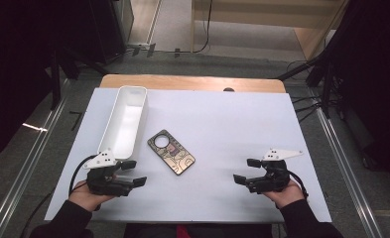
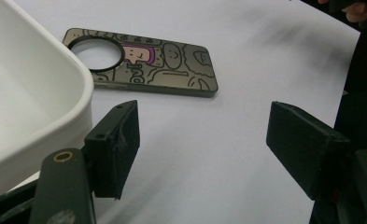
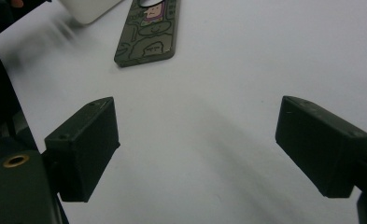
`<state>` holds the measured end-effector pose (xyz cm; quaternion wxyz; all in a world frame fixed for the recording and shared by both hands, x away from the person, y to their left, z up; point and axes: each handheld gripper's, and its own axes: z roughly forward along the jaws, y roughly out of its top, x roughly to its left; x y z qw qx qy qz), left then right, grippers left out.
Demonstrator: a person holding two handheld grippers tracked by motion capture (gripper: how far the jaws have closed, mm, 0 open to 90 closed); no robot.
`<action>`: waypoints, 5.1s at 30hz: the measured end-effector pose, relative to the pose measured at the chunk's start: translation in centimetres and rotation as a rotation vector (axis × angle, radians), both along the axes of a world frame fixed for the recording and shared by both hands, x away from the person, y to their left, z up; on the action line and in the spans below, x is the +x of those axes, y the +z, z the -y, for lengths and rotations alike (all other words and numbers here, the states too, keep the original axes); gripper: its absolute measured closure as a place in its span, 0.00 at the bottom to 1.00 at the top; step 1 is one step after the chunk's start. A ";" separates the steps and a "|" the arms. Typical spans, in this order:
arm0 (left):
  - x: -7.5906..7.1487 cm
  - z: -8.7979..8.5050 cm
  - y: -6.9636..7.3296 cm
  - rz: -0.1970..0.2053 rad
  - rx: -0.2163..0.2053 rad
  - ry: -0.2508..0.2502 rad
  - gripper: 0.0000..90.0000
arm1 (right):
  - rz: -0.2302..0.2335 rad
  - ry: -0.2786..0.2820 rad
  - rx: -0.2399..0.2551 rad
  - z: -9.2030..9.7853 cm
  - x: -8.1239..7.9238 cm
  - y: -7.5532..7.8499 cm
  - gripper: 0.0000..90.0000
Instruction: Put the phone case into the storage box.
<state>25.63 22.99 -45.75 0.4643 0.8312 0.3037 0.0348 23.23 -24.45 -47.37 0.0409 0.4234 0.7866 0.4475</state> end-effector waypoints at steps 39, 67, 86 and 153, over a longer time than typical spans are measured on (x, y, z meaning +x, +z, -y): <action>-0.1 0.0 0.0 0.001 0.002 -0.007 0.28 | 0.037 0.073 -0.012 -4.3 2.6 0.1 0.14; 0.0 -0.1 0.1 0.009 0.004 0.006 0.28 | 0.025 0.128 -0.048 -7.2 4.7 -0.4 0.00; 0.0 -0.2 0.0 0.002 0.002 -0.001 0.28 | 0.008 0.100 -0.072 -9.5 6.1 -0.1 0.00; 0.2 -0.4 -0.1 -0.004 -0.007 0.004 0.28 | -0.009 0.027 -0.134 -19.6 11.0 0.2 0.00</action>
